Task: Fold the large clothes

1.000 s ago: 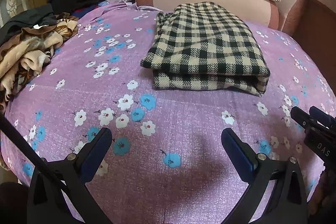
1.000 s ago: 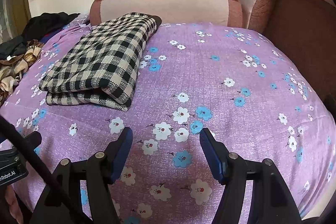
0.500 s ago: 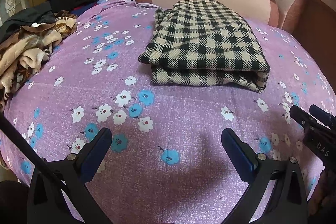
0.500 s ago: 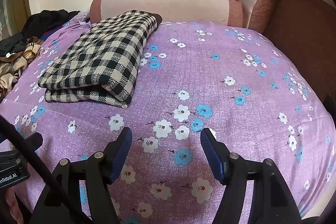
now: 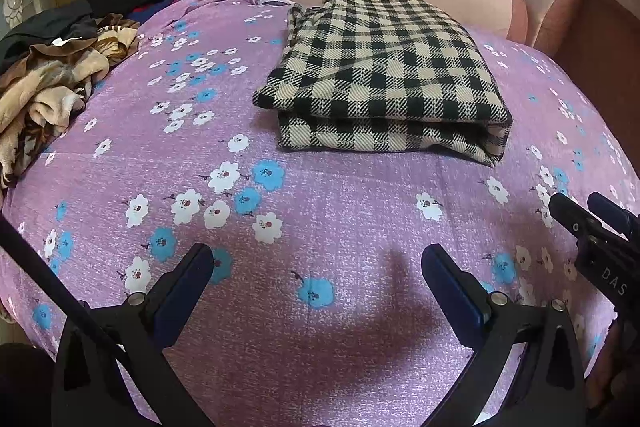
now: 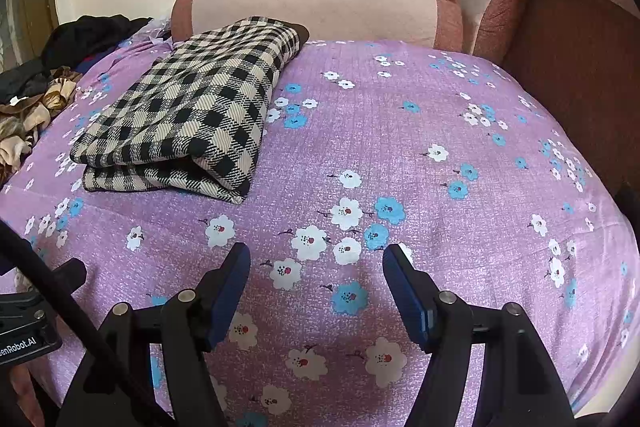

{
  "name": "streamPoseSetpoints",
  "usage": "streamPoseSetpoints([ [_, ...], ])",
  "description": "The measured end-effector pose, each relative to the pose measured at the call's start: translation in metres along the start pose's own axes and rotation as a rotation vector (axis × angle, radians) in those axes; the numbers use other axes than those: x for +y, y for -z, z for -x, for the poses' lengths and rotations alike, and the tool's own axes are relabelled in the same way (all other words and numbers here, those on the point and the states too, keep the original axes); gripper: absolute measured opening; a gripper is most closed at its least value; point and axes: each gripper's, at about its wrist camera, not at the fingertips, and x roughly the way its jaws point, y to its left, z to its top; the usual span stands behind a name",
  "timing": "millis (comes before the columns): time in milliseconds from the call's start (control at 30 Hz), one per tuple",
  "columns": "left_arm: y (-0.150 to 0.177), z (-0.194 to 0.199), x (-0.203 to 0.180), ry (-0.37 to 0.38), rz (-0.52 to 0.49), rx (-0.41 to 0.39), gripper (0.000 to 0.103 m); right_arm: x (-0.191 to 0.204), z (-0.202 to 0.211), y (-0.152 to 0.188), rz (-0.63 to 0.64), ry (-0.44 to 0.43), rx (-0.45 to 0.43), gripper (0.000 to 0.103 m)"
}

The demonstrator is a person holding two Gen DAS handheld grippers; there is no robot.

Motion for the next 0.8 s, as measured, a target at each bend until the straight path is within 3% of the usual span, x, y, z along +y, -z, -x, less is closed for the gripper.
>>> streamPoseSetpoints([
  [800,0.001,0.0009,0.0025,0.002,0.003,0.0,0.103,0.0051,0.0041,0.003,0.021,0.01,-0.011,0.075],
])
